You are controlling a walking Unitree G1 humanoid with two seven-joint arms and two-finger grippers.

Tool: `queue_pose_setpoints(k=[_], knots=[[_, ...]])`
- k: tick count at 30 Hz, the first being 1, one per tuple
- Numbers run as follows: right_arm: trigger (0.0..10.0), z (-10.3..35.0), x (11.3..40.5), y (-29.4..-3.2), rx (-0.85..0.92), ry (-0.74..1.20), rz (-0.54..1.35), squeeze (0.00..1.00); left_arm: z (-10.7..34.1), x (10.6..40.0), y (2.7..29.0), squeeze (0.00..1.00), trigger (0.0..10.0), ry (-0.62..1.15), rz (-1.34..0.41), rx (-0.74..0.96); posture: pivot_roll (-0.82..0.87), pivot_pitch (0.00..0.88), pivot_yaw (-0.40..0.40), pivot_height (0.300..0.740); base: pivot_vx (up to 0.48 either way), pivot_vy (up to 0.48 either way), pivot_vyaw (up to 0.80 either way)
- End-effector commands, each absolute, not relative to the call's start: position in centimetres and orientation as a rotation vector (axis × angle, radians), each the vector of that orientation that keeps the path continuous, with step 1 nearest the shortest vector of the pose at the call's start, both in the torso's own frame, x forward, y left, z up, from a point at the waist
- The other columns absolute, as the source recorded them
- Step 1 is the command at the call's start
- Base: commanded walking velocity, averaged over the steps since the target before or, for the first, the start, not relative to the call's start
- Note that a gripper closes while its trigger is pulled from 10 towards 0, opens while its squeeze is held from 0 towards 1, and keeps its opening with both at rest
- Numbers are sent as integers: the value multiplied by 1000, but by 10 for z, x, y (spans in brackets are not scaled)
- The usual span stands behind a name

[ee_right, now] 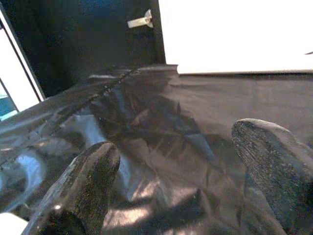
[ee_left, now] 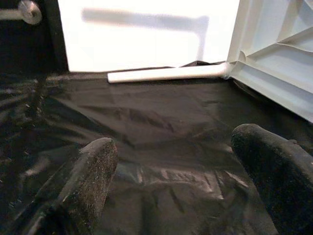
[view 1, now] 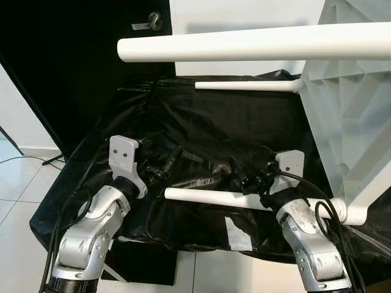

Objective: Building children table

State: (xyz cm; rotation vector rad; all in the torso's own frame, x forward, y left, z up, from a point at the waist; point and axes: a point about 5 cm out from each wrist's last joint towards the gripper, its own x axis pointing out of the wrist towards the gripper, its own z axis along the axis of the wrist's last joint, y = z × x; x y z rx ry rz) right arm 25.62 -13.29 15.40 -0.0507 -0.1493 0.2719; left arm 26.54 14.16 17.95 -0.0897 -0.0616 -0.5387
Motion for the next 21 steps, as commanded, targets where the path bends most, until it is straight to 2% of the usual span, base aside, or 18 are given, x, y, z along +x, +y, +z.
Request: queue_pose_setpoints(k=[1, 5, 16, 21], knots=[[10000, 153, 256, -136, -51, -153, 259, 0, 172, 268, 150, 0, 10000, -22, -386, -95, -6, 0, 18, 740, 0, 0, 0], [10000, 153, 257, -136, -63, -151, 258, 0, 168, 268, 151, 0, 10000, 4, -378, -149, -3, 0, 16, 740, 0, 0, 0], [10000, 158, 255, -145, -87, -175, 219, 0, 172, 261, 148, 0, 10000, -39, -379, -141, 3, 0, 15, 740, 0, 0, 0], [10000, 157, 252, -148, -98, -168, 209, 0, 167, 261, 147, 0, 10000, 5, -385, -175, -5, 0, 26, 740, 0, 0, 0]])
